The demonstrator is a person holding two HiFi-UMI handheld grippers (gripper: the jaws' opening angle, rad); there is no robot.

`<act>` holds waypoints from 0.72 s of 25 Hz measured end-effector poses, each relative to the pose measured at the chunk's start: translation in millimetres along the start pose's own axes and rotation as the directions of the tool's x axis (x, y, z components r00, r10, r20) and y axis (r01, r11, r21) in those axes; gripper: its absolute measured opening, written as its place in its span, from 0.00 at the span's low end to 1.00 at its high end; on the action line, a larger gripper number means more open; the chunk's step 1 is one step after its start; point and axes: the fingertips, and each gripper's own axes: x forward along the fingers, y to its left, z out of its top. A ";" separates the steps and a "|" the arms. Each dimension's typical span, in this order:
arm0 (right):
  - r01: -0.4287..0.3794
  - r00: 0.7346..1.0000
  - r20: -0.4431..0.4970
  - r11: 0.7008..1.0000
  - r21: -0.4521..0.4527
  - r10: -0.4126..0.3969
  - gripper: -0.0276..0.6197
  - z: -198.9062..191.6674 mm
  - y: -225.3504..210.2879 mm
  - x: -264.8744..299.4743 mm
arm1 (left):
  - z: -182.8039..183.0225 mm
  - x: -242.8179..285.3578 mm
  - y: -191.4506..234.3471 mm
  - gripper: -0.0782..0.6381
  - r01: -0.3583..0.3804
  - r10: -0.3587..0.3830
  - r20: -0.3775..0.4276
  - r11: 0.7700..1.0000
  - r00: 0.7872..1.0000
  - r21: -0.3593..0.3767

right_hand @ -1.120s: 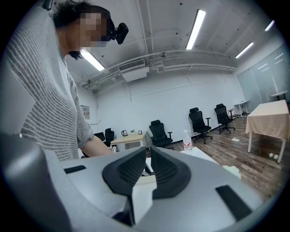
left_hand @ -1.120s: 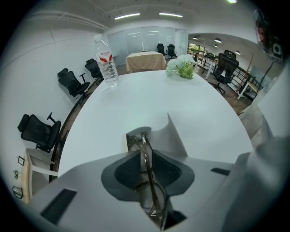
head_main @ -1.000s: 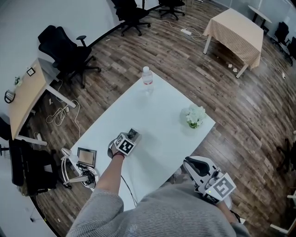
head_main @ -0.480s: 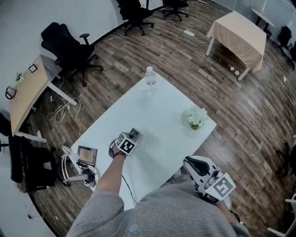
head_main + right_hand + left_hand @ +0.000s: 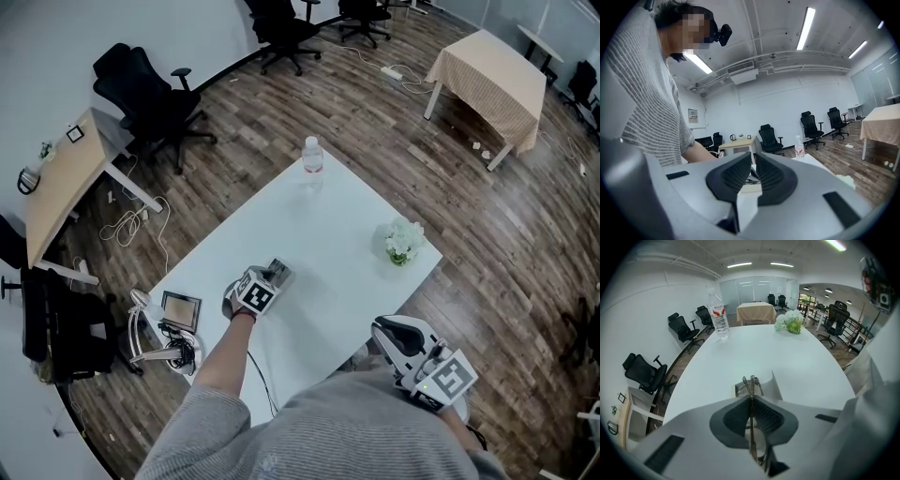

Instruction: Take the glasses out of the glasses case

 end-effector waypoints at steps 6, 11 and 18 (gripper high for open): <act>-0.024 1.000 -0.003 1.000 0.002 0.024 0.08 0.1 5.3 0.4 | 14.2 -12.9 -4.4 0.15 0.006 -0.005 0.068 1.000 0.998 -0.011; -0.037 0.999 0.006 0.999 -0.003 0.037 0.08 2.4 8.0 0.2 | 31.0 -27.1 -5.6 0.15 -0.011 0.011 0.123 1.000 0.992 0.001; -0.043 0.999 0.005 0.999 -0.004 0.043 0.08 3.5 8.6 0.6 | 54.7 -50.8 -11.4 0.15 -0.041 0.038 0.205 0.999 0.978 0.011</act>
